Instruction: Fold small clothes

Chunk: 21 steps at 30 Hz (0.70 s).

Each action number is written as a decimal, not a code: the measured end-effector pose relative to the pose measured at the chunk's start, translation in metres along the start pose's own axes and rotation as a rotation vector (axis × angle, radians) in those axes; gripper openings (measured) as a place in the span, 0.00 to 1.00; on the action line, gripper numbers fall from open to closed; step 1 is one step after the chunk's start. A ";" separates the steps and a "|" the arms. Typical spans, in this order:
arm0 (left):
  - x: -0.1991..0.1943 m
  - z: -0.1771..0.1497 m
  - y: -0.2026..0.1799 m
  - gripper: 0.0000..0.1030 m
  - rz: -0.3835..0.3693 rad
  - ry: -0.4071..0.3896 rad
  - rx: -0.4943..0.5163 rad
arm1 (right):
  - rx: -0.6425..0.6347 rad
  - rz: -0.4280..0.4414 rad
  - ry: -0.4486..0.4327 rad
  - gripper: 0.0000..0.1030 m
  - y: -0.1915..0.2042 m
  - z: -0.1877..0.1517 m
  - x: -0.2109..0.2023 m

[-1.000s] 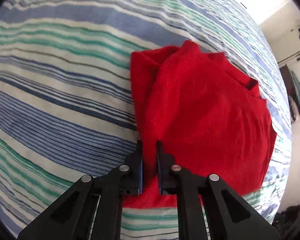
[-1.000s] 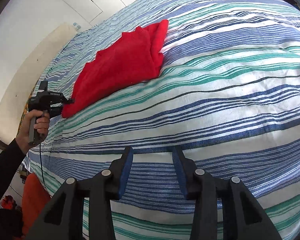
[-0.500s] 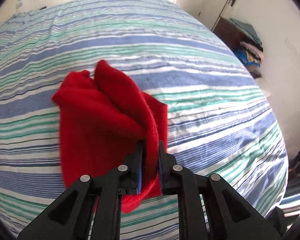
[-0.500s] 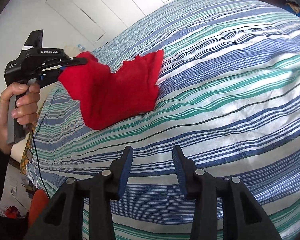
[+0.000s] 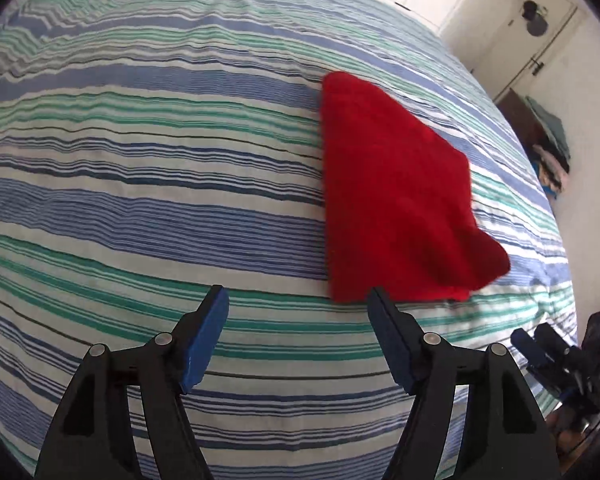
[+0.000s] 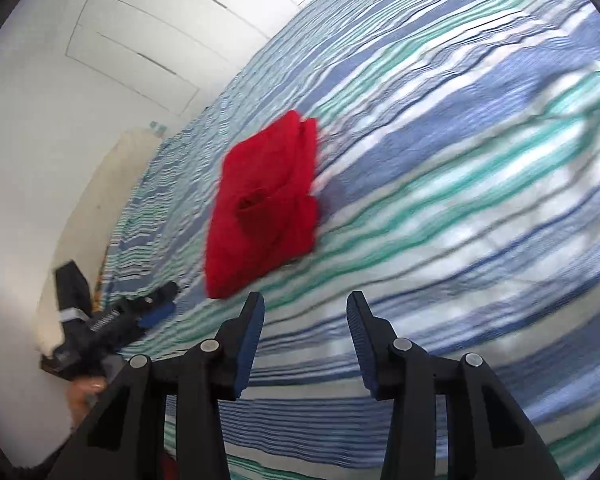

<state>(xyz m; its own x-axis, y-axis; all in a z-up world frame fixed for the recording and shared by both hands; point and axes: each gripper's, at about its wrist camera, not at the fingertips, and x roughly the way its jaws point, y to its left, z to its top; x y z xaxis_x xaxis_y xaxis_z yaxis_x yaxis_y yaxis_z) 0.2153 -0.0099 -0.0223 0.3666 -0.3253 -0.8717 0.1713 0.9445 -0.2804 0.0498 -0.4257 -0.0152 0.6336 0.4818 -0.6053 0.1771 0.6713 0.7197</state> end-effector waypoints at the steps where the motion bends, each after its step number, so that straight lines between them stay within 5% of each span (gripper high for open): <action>1: 0.003 -0.001 -0.002 0.71 0.008 -0.007 -0.001 | 0.014 0.028 0.033 0.50 0.009 0.007 0.014; 4: 0.007 0.000 -0.011 0.71 0.031 -0.017 0.019 | 0.067 0.035 0.090 0.65 0.024 0.026 0.060; 6: 0.011 -0.005 -0.020 0.71 0.036 -0.014 0.038 | 0.087 -0.006 0.070 0.62 0.026 0.036 0.082; 8: 0.007 -0.009 -0.022 0.71 0.045 -0.013 0.061 | 0.058 -0.097 0.055 0.07 0.025 0.046 0.093; 9: 0.004 -0.011 -0.022 0.71 0.043 -0.022 0.069 | 0.052 -0.135 0.034 0.06 0.023 0.049 0.090; 11: -0.004 -0.011 -0.024 0.71 0.011 -0.063 0.076 | 0.077 -0.097 0.025 0.05 0.014 0.048 0.080; 16: 0.018 0.012 -0.061 0.71 -0.008 -0.081 0.136 | 0.162 -0.169 0.130 0.07 -0.035 0.037 0.095; 20: 0.048 0.021 -0.089 0.71 0.041 -0.078 0.223 | 0.055 -0.181 0.123 0.33 -0.013 0.045 0.077; 21: 0.058 0.018 -0.093 0.71 0.066 -0.060 0.257 | 0.017 -0.200 0.113 0.33 -0.007 0.051 0.067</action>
<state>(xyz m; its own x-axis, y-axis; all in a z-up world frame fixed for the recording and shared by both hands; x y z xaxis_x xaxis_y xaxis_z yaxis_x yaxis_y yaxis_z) 0.2373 -0.1177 -0.0390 0.4368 -0.2726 -0.8573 0.3690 0.9234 -0.1056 0.1296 -0.4264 -0.0437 0.4963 0.4011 -0.7699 0.3041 0.7504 0.5869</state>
